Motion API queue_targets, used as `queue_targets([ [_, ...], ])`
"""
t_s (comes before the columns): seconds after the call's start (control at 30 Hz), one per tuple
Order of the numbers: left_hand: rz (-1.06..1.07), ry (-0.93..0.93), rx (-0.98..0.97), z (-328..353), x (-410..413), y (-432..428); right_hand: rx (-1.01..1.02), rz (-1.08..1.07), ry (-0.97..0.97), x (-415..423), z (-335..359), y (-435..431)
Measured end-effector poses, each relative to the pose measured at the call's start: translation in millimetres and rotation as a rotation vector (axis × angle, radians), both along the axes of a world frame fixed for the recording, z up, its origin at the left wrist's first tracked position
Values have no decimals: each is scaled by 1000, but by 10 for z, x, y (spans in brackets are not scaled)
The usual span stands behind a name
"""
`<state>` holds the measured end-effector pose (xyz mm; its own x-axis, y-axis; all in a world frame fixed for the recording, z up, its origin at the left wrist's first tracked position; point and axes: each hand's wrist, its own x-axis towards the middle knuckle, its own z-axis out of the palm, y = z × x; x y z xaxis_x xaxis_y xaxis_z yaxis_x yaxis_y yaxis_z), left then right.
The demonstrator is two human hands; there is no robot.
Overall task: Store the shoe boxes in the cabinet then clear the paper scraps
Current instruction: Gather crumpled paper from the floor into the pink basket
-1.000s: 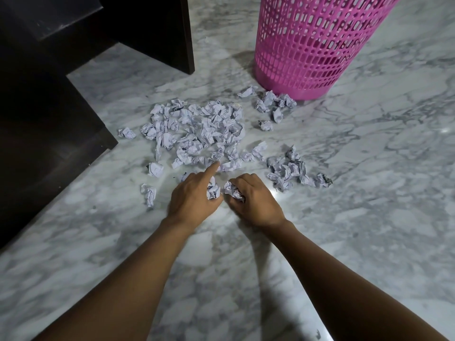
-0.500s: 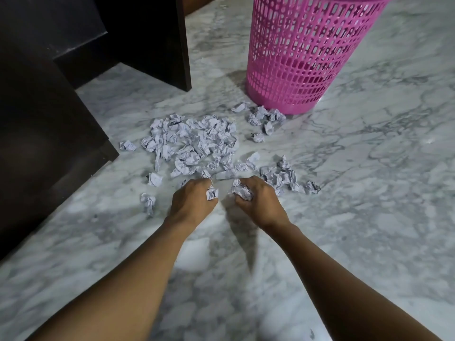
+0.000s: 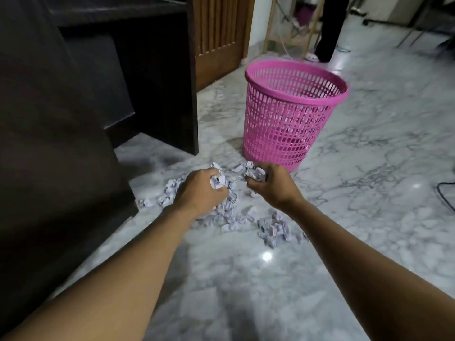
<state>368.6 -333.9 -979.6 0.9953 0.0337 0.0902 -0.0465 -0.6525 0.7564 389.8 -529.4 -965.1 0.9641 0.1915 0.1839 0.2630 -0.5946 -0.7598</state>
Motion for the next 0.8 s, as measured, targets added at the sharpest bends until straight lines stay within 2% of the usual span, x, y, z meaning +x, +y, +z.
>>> queue_targets([
  [0.23,-162,-182,-181,1460,608,-58,-88,-30,-94,606,1353,-65],
  [0.37,-247,-271,-301,1905,1059,-333,-105,-70,-181,1099,1905,-315],
  [0.53,-228,-293,-339,2051,1714,-947,-78,-94,-237,1704,1940,-1021],
  [0.8,64,-123,-284,1725,2816,-1950,70,-157,-215,2543,1619,-1828],
])
